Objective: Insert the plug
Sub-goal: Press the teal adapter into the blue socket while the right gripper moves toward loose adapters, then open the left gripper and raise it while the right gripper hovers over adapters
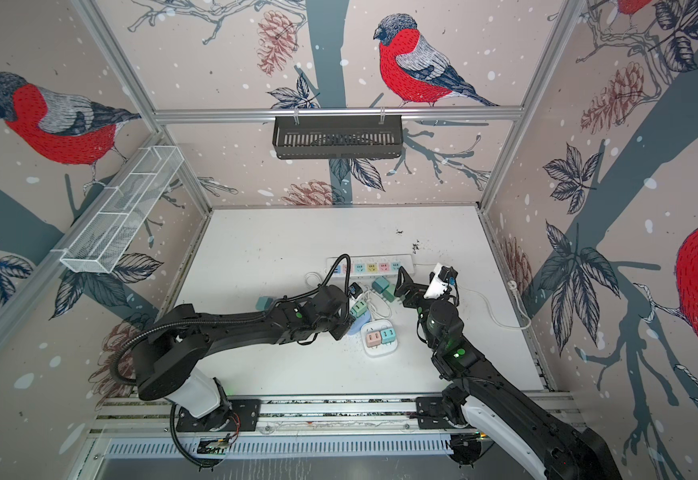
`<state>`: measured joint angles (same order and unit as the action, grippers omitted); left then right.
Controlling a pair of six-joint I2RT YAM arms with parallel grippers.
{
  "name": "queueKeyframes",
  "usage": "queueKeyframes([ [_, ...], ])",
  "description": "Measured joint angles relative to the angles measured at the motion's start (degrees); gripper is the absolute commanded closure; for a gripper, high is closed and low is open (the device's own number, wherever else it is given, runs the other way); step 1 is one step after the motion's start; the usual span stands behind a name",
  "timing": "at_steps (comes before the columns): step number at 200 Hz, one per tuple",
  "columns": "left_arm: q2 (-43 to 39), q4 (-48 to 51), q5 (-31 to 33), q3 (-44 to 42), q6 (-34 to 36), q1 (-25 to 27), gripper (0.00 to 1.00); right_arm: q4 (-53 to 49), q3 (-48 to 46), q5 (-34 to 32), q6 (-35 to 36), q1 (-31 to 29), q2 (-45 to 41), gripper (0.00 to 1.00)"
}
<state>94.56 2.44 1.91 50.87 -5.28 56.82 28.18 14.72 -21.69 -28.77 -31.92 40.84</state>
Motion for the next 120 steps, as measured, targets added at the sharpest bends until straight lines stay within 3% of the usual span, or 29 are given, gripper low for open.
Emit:
queueKeyframes([
  [38, 0.26, 2.21, -0.59, 1.97, 1.20, 0.00, 1.00, -0.96, 0.15, 0.17, -1.03, 0.61, -1.09, 0.01],
  [63, -0.92, 4.72, -1.70, 1.81, 1.18, 0.00, 1.00, -1.55, 0.07, -3.19, -1.70, 1.31, -1.49, 0.01],
  [110, -5.99, 6.71, -1.95, -2.67, -0.92, 0.42, 1.00, -10.29, 4.81, -7.54, -12.48, 7.43, 4.44, 0.01],
  [115, -6.62, 6.69, -1.90, -3.28, -1.27, 0.44, 0.87, -11.23, 5.42, -7.34, -13.46, 8.02, 5.75, 0.00],
  [120, -7.23, 6.73, -1.88, -3.76, -1.53, 0.44, 0.23, -11.98, 6.01, -6.82, -14.03, 8.61, 7.17, 0.00],
])
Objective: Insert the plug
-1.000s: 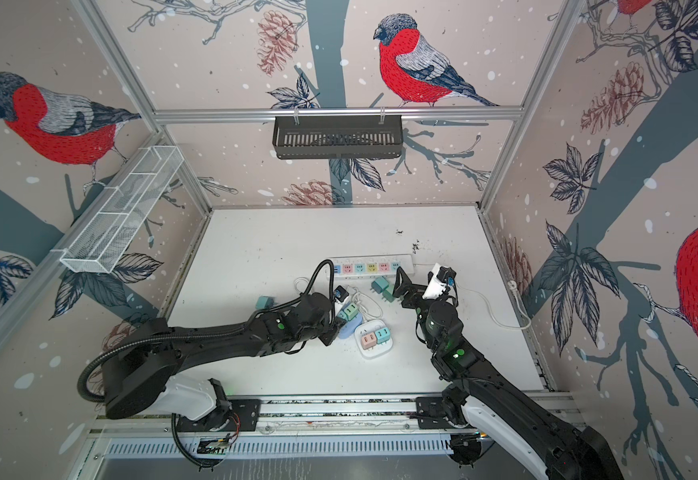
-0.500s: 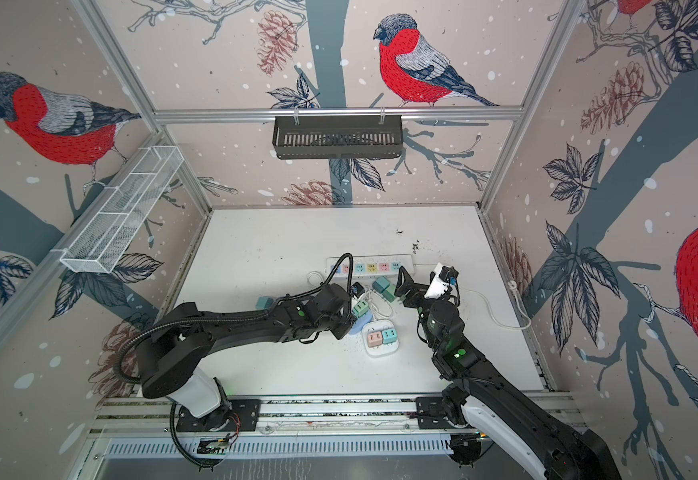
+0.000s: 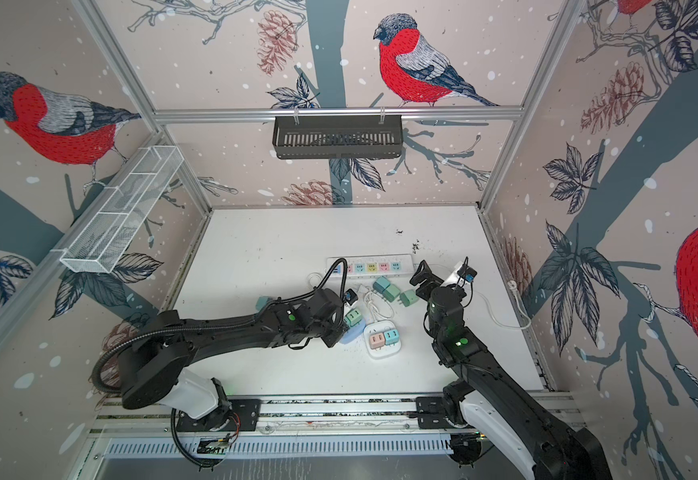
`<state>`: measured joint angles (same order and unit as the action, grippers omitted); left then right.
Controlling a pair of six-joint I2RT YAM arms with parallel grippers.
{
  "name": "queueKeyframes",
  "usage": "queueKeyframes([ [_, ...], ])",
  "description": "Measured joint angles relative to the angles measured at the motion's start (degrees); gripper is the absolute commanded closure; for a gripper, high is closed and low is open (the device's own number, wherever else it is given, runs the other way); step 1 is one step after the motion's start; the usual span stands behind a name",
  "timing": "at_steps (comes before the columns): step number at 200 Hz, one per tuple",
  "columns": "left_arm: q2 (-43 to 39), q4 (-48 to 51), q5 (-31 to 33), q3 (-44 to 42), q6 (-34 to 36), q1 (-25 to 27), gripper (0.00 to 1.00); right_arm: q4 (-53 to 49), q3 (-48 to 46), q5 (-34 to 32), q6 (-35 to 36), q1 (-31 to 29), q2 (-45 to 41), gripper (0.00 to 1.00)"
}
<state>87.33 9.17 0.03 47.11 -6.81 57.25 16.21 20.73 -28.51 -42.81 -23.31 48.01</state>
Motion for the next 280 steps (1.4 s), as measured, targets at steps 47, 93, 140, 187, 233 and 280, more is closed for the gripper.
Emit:
queueKeyframes([
  [47, -6.78, 6.16, 2.43, -2.40, -3.19, 0.04, 0.02, -6.80, 5.86, 7.69, -3.78, 2.97, 10.60, 0.14],
  [93, -22.58, 2.29, 14.47, -3.43, -6.84, 0.04, 0.01, -10.25, 8.35, 12.39, -4.37, 3.08, 17.44, 0.19],
  [140, -38.56, -14.95, 31.04, -11.89, -16.31, 0.04, 0.01, -14.47, 10.03, 17.53, -3.98, 3.08, 23.71, 0.24],
  [187, -47.12, -36.57, 28.46, -24.41, -9.66, -1.01, 0.02, -17.00, 11.45, 20.85, -1.75, 3.06, 28.48, 0.25],
  [233, -46.07, -33.57, 28.44, -11.39, -7.04, -6.84, 0.02, -18.23, 12.70, 20.90, 1.03, 2.97, 32.35, 0.29],
  [280, -47.91, -26.80, 29.92, -11.85, -6.29, -7.28, 0.01, -18.62, 12.76, 20.11, 2.95, 2.82, 34.03, 0.29],
])
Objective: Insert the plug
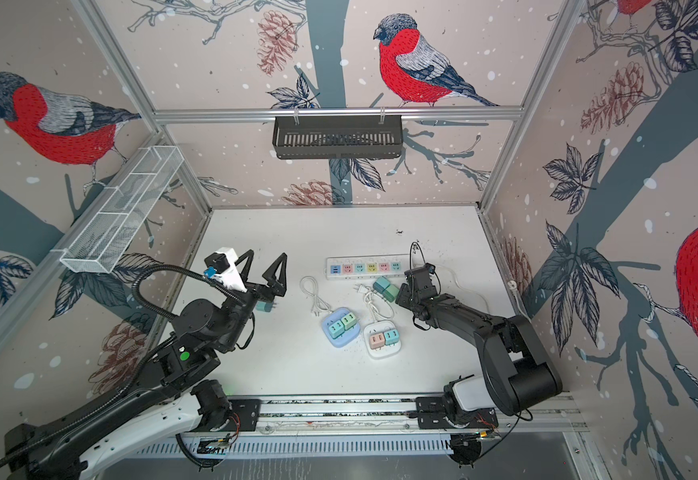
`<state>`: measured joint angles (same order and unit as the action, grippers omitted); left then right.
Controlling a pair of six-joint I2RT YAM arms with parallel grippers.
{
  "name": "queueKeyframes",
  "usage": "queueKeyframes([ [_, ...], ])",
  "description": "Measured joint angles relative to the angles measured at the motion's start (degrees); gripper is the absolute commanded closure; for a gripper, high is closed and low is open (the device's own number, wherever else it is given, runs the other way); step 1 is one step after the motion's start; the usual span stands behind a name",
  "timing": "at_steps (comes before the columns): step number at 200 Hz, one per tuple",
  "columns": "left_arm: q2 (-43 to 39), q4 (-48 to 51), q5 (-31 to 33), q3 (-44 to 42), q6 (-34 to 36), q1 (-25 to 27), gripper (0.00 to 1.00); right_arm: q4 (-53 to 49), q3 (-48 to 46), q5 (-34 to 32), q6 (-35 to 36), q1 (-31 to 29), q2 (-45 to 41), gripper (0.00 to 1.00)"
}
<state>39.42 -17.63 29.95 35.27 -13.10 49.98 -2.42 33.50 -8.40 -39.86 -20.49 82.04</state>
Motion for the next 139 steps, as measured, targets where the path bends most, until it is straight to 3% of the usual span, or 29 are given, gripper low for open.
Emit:
queueKeyframes([
  [90, 8.59, 5.27, -0.11, 5.27, 0.55, -0.39, 0.01, -3.63, 0.57, -3.54, 1.31, -0.07, -3.30, 0.32],
  [113, 12.98, 6.23, -0.50, 7.21, -1.90, -3.98, 0.02, -5.27, 5.42, -4.00, 2.34, 0.42, -3.19, 0.34],
  [139, 20.04, 6.38, -5.05, 8.74, -5.01, -9.40, 0.02, -4.92, 9.33, -3.08, 2.08, 2.29, -3.19, 0.38],
])
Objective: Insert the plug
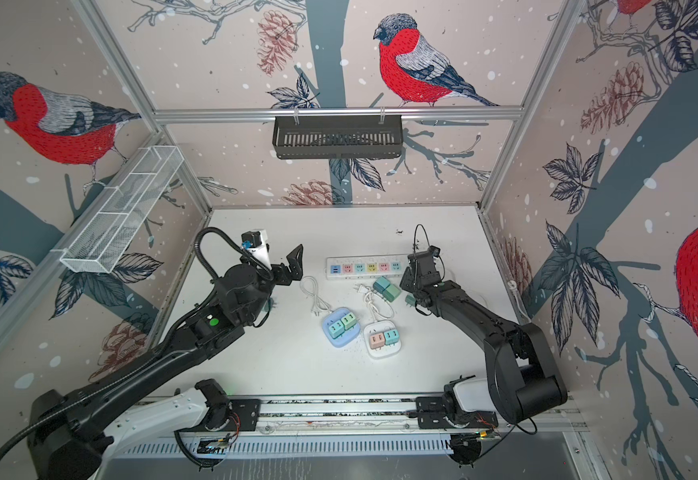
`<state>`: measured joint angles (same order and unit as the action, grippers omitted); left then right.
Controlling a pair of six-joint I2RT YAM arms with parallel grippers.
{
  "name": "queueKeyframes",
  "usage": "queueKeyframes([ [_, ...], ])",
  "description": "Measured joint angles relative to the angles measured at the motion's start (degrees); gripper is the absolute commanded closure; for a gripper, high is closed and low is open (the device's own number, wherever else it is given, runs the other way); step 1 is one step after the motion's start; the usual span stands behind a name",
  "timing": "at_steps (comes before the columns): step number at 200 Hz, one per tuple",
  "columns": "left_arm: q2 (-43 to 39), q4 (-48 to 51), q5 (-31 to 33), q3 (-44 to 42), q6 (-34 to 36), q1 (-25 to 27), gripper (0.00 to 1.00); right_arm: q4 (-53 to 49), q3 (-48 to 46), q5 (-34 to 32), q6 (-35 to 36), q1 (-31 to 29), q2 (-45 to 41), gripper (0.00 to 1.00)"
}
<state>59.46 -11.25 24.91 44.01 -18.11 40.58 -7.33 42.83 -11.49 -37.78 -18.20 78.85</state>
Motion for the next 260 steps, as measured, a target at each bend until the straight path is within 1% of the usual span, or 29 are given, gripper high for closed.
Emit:
queueKeyframes([
  [21, 5.81, -0.24, -3.41, 1.99, -1.44, -2.08, 0.02, 0.61, 2.29, 1.66, -1.29, 1.38, 2.21, 0.41],
  [41, 11.96, -0.66, -6.32, 3.78, -2.27, -3.89, 0.01, 1.84, 5.79, 4.24, -2.54, 2.97, 7.23, 0.45],
  [65, 20.26, -0.83, -9.68, 7.72, -2.89, -5.49, 0.01, 3.72, 8.57, 6.84, -3.32, 4.70, 12.13, 0.45],
  [89, 29.97, -0.94, -11.65, 13.22, -3.04, -7.37, 0.02, 4.92, 11.08, 8.39, -4.07, 5.77, 16.46, 0.45],
  [111, 38.64, 3.06, -13.20, 20.83, -3.08, -8.00, 0.03, 6.01, 12.35, 8.74, -3.76, 6.38, 19.76, 0.44],
  [127, 43.74, 5.44, -14.60, 25.97, -3.19, -8.11, 0.03, 6.21, 12.83, 9.84, -2.67, 6.60, 21.66, 0.43],
  [142, 47.54, 6.58, -14.82, 28.52, -3.96, -8.20, 0.03, 6.54, 13.44, 10.95, -2.45, 6.54, 23.43, 0.43],
  [160, 49.64, 8.61, -14.19, 28.87, -5.60, -8.44, 0.03, 7.85, 13.94, 12.00, -2.10, 6.34, 24.57, 0.43],
  [180, 50.03, 8.72, -13.25, 28.17, -8.81, -8.74, 0.03, 8.70, 13.88, 12.39, -1.40, 5.57, 24.79, 0.43],
  [221, 50.03, 5.95, -13.60, 23.50, -16.04, -8.92, 0.03, 9.62, 13.29, 12.70, -1.22, 2.54, 24.70, 0.43],
  [260, 50.01, 1.97, -14.62, 20.09, -21.64, -8.92, 0.03, 9.20, 12.70, 11.37, -1.11, 0.68, 23.85, 0.43],
])
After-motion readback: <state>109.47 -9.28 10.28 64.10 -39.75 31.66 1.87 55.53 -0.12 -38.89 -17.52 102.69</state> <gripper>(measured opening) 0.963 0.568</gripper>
